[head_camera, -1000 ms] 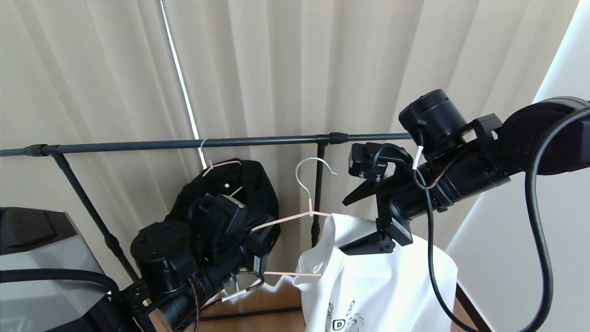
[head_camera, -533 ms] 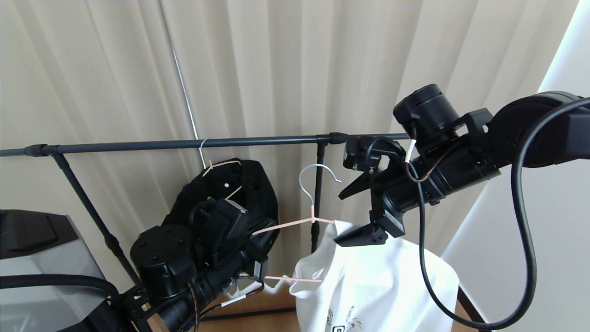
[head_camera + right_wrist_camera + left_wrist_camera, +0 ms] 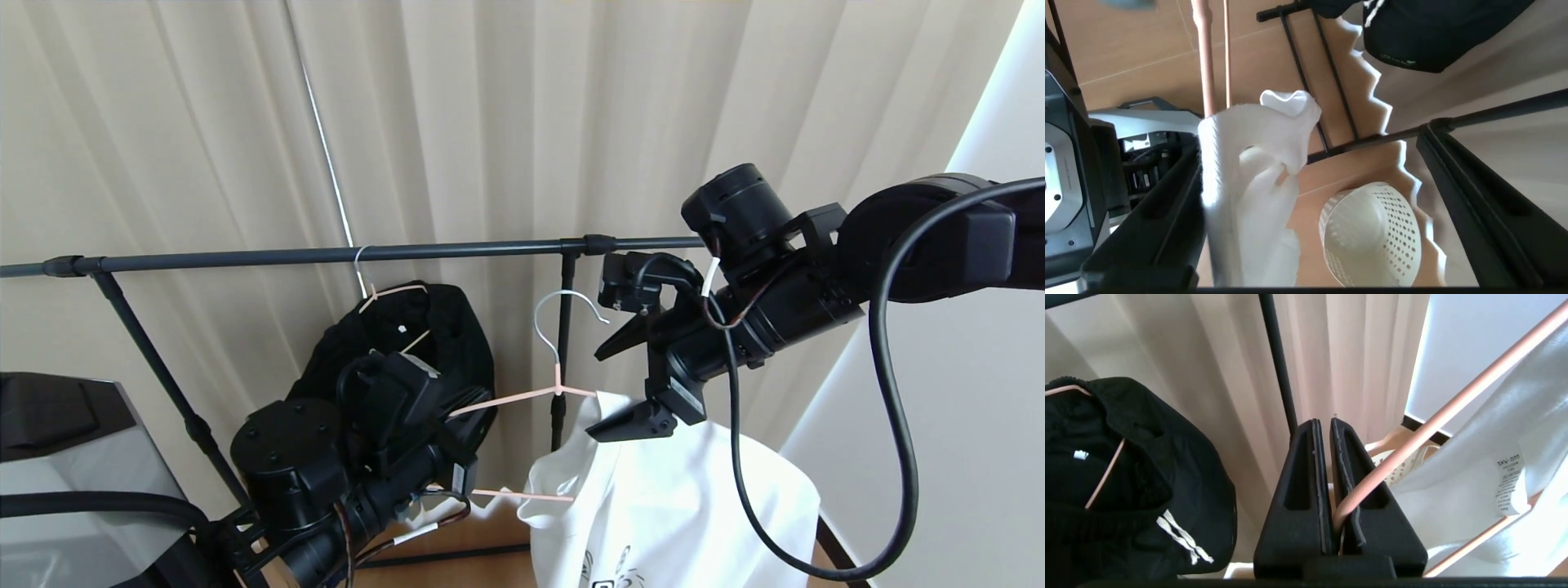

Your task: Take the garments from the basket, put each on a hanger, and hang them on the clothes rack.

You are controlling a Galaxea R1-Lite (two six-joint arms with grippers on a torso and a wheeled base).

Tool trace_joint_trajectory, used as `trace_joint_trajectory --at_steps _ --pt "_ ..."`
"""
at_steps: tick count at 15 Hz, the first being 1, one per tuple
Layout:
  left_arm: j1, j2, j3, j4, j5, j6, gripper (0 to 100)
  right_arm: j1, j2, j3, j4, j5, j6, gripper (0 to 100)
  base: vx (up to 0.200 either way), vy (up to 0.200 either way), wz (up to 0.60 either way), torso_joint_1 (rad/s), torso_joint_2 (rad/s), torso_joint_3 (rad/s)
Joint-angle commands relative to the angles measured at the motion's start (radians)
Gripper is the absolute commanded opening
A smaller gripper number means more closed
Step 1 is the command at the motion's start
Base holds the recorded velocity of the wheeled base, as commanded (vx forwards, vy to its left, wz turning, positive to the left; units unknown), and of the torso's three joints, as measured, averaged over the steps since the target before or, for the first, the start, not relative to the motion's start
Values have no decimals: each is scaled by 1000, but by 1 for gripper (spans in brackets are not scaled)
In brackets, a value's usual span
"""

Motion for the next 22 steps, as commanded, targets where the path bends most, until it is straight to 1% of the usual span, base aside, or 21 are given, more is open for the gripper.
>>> trace_joint_trajectory --at_steps 1,8,9,22 --pt "2 -1 1 -1 1 0 0 -1 0 4 1 1 0 100 0 0 0 0 0 0" --pt "5 -7 1 -1 1 -2 0 -6 -3 10 1 2 0 100 0 0 0 0 0 0" --pt "5 -7 1 -1 1 -3 0 -6 0 11 2 2 0 0 0 0 0 0 0 0" --pt "13 -2 -1 -1 -12 -22 0 -4 -19 47 -3 5 0 0 0 0 0 0 0 0"
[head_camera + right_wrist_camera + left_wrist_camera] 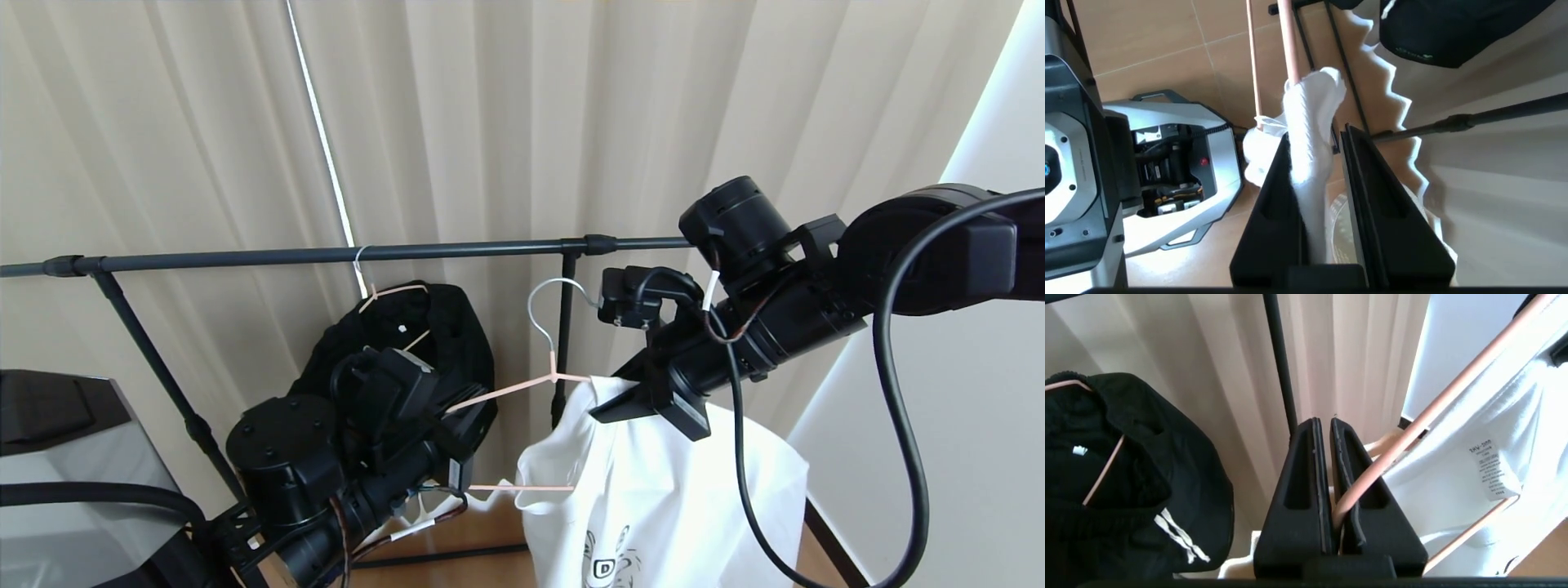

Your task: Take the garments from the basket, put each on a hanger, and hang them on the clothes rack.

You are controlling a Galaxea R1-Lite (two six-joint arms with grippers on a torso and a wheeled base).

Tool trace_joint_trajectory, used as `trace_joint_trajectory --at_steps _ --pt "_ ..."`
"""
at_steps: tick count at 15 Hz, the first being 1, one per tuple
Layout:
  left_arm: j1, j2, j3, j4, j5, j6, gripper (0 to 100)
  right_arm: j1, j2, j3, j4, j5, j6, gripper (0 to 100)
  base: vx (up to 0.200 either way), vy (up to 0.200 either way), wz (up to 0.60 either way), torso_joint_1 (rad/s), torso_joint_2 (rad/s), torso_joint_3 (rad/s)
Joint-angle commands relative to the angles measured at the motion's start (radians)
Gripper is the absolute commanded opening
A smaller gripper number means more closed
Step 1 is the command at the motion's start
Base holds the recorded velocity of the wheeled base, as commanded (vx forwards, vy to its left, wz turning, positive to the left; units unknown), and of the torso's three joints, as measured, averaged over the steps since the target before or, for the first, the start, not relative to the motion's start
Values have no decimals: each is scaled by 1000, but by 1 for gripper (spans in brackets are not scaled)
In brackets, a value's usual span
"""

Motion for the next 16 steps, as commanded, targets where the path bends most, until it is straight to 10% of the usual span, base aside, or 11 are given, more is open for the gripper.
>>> trace_joint_trajectory --at_steps 1,4,5,16 --pt "6 2 0 -1 1 2 0 0 -11 9 -1 1 -1 0 0 0 0 0 0 0" --pt "6 2 2 -1 0 5 0 0 -18 16 -2 1 -1 0 0 0 0 0 0 0" --pt "6 2 4 -1 0 5 100 0 -23 26 -4 1 -1 0 0 0 0 0 0 0" --pt "18 -50 57 -1 -45 -1 100 -3 -34 44 -5 2 -1 0 0 0 0 0 0 0"
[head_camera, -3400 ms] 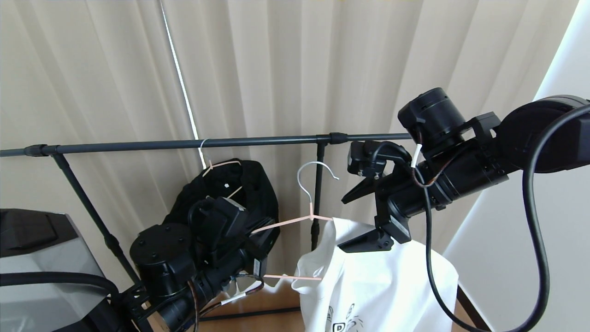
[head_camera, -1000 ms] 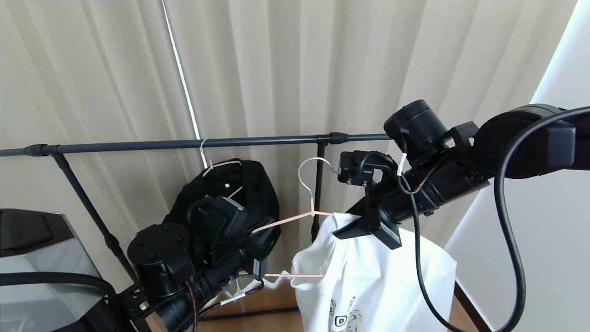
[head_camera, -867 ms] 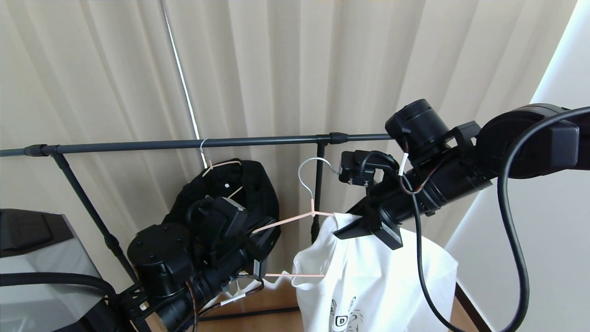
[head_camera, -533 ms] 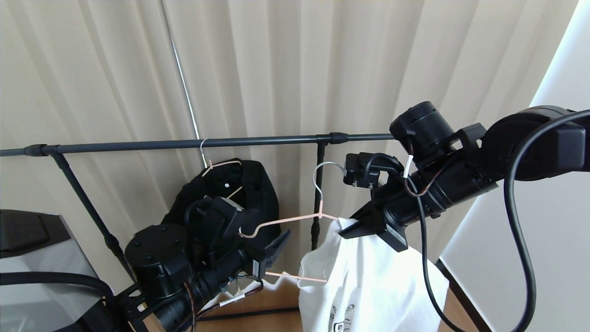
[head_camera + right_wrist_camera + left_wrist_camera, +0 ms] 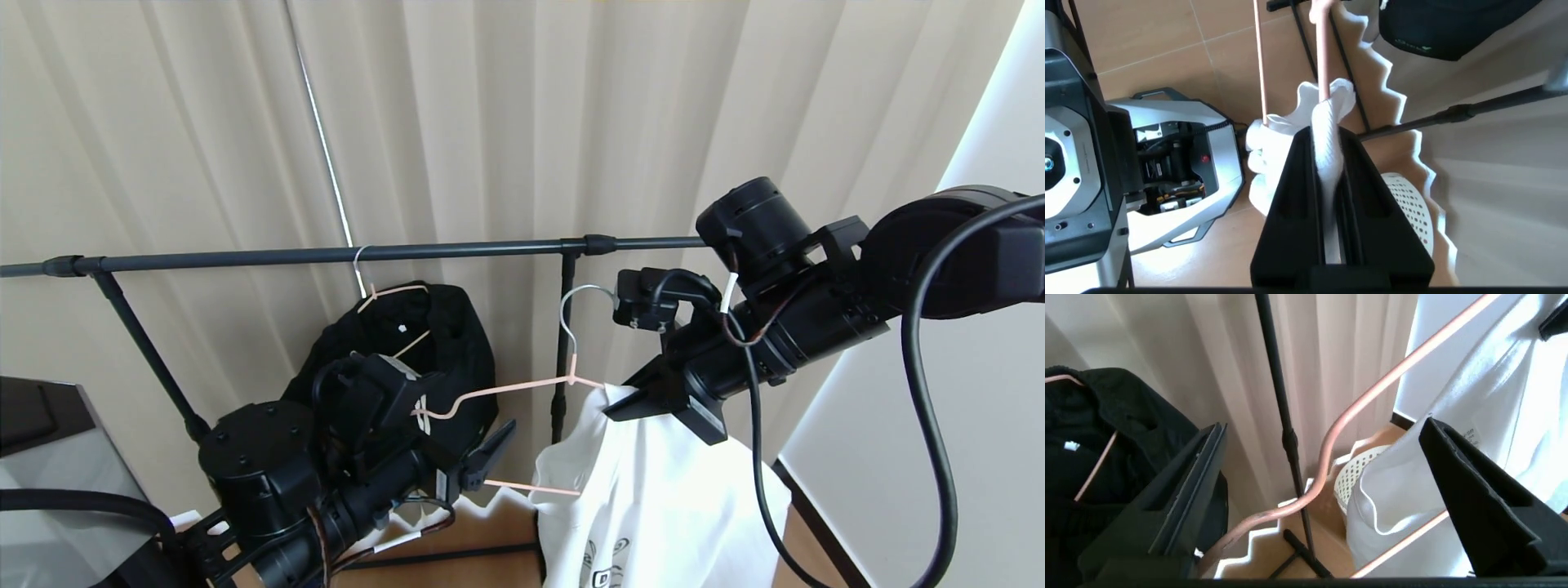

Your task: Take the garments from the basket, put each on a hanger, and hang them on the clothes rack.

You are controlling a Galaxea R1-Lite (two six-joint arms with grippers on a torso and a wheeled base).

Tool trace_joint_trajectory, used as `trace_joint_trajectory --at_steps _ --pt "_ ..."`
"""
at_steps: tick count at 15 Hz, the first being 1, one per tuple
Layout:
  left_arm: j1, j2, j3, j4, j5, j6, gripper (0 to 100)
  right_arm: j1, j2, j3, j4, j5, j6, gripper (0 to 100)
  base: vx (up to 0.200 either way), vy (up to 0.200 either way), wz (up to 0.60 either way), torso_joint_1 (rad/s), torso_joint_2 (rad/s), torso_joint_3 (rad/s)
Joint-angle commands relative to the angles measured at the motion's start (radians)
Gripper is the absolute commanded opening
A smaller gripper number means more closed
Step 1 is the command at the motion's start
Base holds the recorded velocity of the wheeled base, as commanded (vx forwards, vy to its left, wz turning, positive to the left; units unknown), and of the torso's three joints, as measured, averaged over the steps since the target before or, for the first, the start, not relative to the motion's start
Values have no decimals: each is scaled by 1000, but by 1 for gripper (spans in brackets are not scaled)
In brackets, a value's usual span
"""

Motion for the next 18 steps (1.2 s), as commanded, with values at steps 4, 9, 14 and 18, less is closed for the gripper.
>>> trace_joint_trajectory --at_steps 4,9,14,18 --pt "38 -76 59 -1 -93 -3 100 -15 -1 5 0 2 -1 0 0 0 0 0 0 0" --pt "78 -116 103 -1 -171 -24 100 -18 -4 9 0 4 1 0 0 0 0 0 0 0" --pt "106 -162 150 -1 -218 -66 100 -18 -19 12 -1 5 1 0 0 0 0 0 0 0" --pt "149 -167 168 -1 -288 -69 100 -18 -36 31 -3 5 1 0 0 0 0 0 0 0"
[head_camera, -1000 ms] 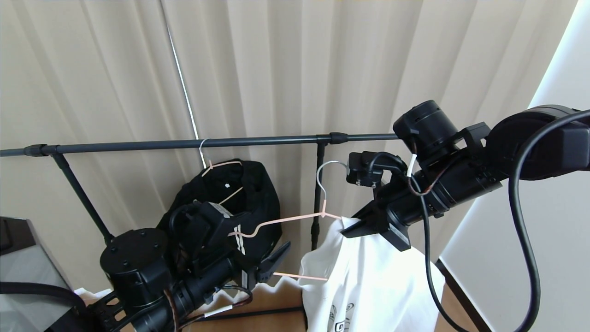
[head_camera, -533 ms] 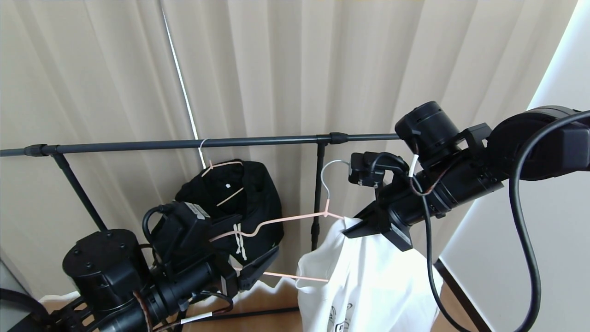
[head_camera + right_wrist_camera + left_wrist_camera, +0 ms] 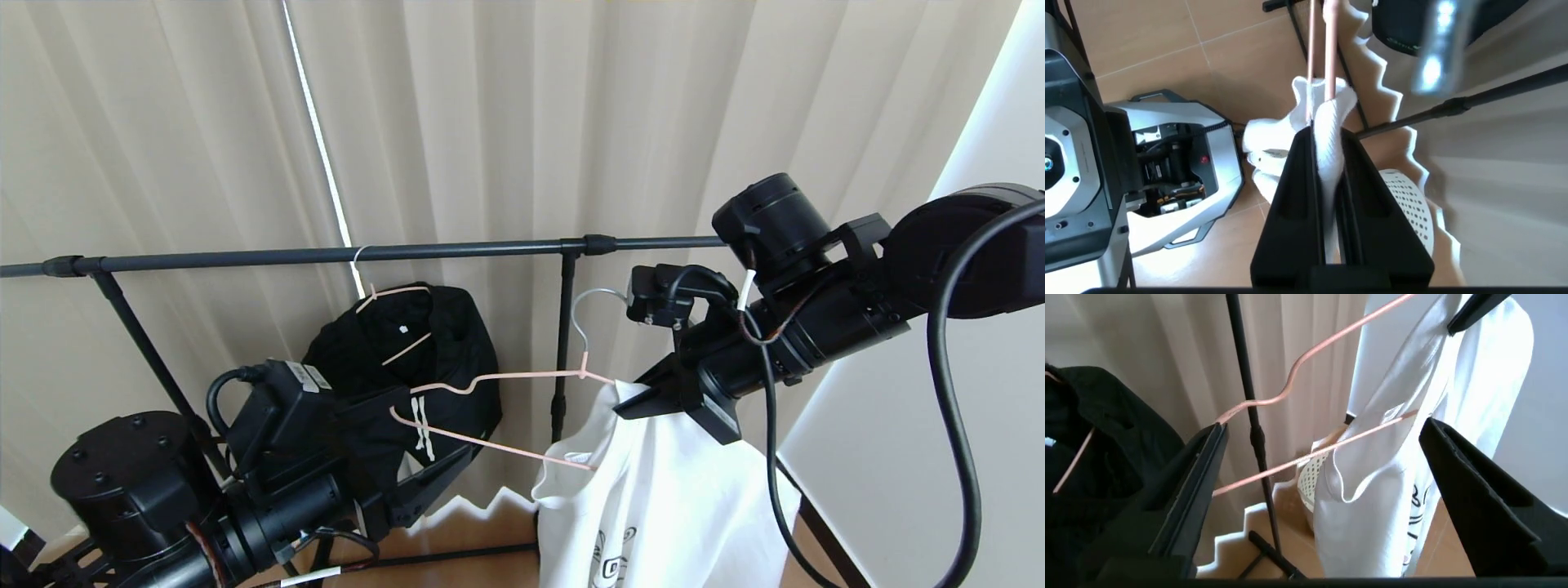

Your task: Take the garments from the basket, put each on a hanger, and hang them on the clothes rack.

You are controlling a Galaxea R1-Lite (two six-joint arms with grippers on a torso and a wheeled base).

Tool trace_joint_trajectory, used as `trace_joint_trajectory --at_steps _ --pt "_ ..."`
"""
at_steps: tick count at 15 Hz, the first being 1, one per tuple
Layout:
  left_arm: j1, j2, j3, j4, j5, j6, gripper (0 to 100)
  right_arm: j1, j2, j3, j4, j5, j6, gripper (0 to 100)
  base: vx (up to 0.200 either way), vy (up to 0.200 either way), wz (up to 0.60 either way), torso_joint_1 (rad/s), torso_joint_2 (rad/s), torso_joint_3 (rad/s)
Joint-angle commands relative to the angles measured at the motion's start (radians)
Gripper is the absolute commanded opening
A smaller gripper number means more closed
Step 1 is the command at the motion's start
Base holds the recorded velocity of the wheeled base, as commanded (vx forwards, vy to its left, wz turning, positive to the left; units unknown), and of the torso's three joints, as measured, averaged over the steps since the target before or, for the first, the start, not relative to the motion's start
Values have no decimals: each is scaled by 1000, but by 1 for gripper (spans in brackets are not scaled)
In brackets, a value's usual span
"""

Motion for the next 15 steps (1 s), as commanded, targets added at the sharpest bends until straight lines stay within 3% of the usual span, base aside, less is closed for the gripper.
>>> trace_joint_trajectory --at_steps 1,3,4,6,8,9,11,13,15 --pt "17 -4 7 -1 -9 -2 100 0 -9 6 -1 1 0 0 0 0 0 0 0 0" --pt "22 -12 10 -1 -14 -19 100 0 -11 6 1 1 0 0 0 0 0 0 0 0" --pt "23 -43 32 -1 -43 -106 100 -9 -26 20 -1 -1 0 0 0 0 0 0 0 0" --pt "25 -52 78 -1 -45 -177 100 -11 -62 56 -21 -4 0 0 0 0 0 0 0 0" --pt "32 -47 102 -1 -42 -183 100 -15 -88 95 -64 -6 4 0 0 0 0 0 0 0" --pt "52 -27 136 -1 -16 -181 100 -37 -164 254 -265 -9 27 0 0 0 0 0 0 0" --pt "49 2 136 -1 3 -183 100 -44 -203 372 -409 -9 53 0 0 0 0 0 0 0" --pt "-4 65 113 114 126 -186 100 -77 -241 521 -588 -7 62 0 0 0 0 0 0 0" --pt "-63 120 52 169 253 -204 100 -86 -238 584 -732 -9 75 0 0 0 0 0 0 0"
